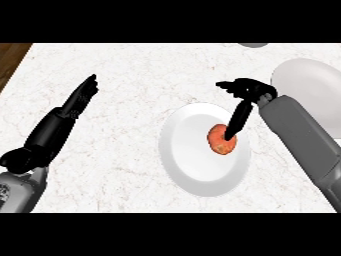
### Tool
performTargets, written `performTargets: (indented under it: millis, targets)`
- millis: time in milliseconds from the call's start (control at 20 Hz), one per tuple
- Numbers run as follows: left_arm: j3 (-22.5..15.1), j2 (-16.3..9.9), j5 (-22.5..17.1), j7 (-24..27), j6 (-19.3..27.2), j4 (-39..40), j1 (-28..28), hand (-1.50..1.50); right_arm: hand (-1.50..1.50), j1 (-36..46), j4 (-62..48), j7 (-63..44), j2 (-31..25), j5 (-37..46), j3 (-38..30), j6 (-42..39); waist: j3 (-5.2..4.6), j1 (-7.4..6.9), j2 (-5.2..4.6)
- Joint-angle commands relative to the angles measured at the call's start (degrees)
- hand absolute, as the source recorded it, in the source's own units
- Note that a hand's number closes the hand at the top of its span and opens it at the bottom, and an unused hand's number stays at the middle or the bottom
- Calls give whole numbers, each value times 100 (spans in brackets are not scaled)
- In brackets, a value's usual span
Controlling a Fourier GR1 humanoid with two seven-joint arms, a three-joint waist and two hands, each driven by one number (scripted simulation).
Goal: Pick the squash from the plate and place it in the plate
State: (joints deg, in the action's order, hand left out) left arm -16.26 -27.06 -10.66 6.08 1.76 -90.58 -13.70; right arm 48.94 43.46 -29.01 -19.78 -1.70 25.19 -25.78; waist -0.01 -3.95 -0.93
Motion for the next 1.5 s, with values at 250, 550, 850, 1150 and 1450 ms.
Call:
performTargets:
  millis: [250, 550, 850, 1150, 1450]
  targets:
    - [223, 14, 11, -309, -66, 6, -124, 0, -150, 1359, -1841, -1445, 638, -644, -619, -1425, 2, 177, 21]
    - [315, 58, 18, -333, -112, -248, 21, 0, -150, 1950, -2511, -1988, 556, -713, -719, -2350, 1, 177, 31]
    - [489, 81, -8, -282, -286, -10, -134, 0, -150, 2327, -3323, -1863, 460, -504, -750, -2346, 2, 121, -14]
    - [489, 39, 154, -33, -396, -326, 462, 0, -150, 2238, -3596, -1509, 367, -419, -877, -2376, 3, 107, 8]
    - [482, 260, 122, -404, -407, -305, 13, 0, -150, 2070, -3718, -1264, 548, -241, -794, -2584, 8, 82, -29]
